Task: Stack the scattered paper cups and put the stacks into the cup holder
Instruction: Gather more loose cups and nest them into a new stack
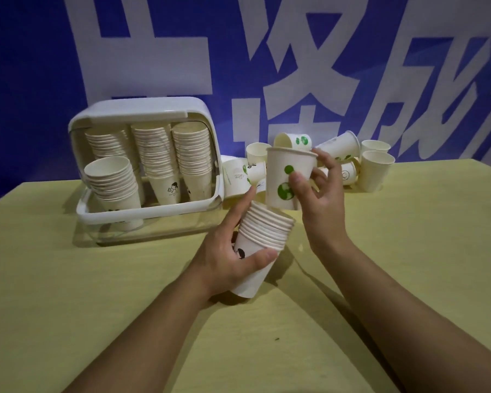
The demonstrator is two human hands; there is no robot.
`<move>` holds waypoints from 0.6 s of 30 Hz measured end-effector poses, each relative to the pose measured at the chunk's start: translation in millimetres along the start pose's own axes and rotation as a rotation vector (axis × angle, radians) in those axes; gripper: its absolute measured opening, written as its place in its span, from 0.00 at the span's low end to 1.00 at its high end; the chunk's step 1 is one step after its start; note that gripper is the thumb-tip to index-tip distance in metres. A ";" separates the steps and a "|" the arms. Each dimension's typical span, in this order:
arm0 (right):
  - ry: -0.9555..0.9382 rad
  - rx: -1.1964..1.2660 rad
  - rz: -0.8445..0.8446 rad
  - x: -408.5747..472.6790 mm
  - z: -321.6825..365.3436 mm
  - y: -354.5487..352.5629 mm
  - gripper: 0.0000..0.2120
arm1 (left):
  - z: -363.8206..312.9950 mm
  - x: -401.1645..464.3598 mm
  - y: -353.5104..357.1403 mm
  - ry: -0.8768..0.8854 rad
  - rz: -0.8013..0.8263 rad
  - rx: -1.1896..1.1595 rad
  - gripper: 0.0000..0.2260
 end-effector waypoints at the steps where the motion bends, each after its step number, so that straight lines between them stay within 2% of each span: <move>1: 0.005 -0.005 0.038 -3.7 -0.9 4.9 0.26 | 0.6 0.5 0.2 -0.004 -0.006 -0.004 0.46; 7: 0.058 -0.073 0.259 -20.4 -19.2 25.9 0.30 | 5.6 4.2 -7.9 0.005 -0.106 -0.082 0.50; 11: -0.017 -0.154 0.289 -16.3 -27.2 21.8 0.19 | 9.1 5.0 -27.4 0.043 -0.254 -0.160 0.44; 13: -0.100 -0.367 0.287 -9.8 -31.8 15.5 0.12 | 12.9 6.5 -34.8 0.024 -0.292 -0.206 0.41; 16: -0.141 -0.822 0.448 -3.1 -52.1 14.8 0.24 | 18.5 8.4 -43.0 -0.012 -0.358 -0.234 0.38; 18: -0.113 -0.990 0.588 -1.8 -67.6 17.0 0.28 | 22.0 8.8 -45.2 -0.040 -0.379 -0.231 0.38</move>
Point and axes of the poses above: each hand's wrist, its own x-axis towards the middle knuckle, its own y-axis out of the palm, z = x × y, the point moved 6 cm from there along x, towards the middle knuckle, and after that the axes turned 11 degrees about -y, right-handed, at the moved point
